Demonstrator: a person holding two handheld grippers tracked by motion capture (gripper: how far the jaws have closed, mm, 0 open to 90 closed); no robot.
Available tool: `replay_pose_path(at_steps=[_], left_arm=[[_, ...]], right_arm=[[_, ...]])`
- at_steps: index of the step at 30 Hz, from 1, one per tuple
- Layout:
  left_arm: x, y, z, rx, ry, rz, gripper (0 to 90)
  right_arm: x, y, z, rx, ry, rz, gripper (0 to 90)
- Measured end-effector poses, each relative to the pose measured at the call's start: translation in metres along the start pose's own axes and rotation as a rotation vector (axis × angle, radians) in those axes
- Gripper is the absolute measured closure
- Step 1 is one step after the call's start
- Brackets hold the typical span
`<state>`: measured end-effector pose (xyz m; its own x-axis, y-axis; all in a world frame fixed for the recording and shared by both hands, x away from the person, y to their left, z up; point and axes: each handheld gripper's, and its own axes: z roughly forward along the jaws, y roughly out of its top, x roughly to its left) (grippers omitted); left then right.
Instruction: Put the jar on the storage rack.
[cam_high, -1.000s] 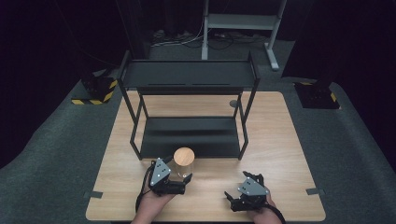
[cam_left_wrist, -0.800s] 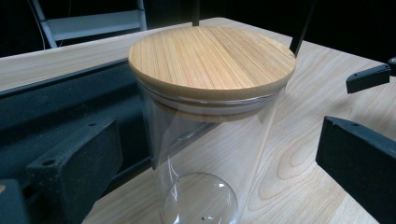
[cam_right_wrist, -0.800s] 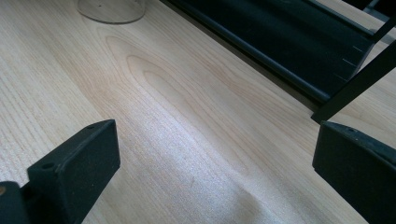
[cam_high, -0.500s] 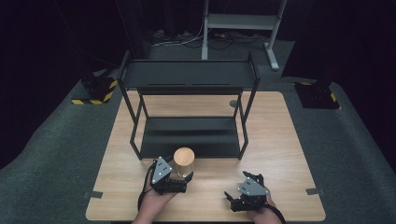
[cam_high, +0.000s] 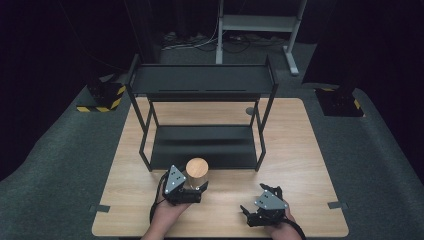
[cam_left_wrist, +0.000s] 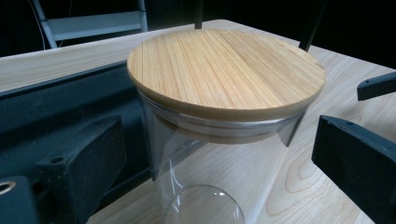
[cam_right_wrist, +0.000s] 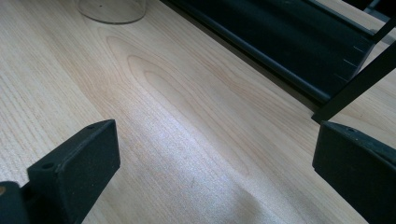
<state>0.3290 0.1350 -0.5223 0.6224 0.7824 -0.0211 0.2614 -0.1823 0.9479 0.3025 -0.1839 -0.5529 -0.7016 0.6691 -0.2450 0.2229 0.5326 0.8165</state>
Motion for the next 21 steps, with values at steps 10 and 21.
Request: replay_pose_path(at_steps=[10, 21], left_arm=[[0.0011, 0.0014, 0.0047, 0.004, -0.004, -0.007, 5.7], [0.0021, 0.0021, 0.008, 0.015, -0.006, -0.004, 12.4]], right_arm=[[0.0004, -0.0001, -0.0003, 0.0, 0.001, -0.003, 0.0], [0.0004, 0.0, 0.0, 0.002, 0.002, -0.008, 0.0]])
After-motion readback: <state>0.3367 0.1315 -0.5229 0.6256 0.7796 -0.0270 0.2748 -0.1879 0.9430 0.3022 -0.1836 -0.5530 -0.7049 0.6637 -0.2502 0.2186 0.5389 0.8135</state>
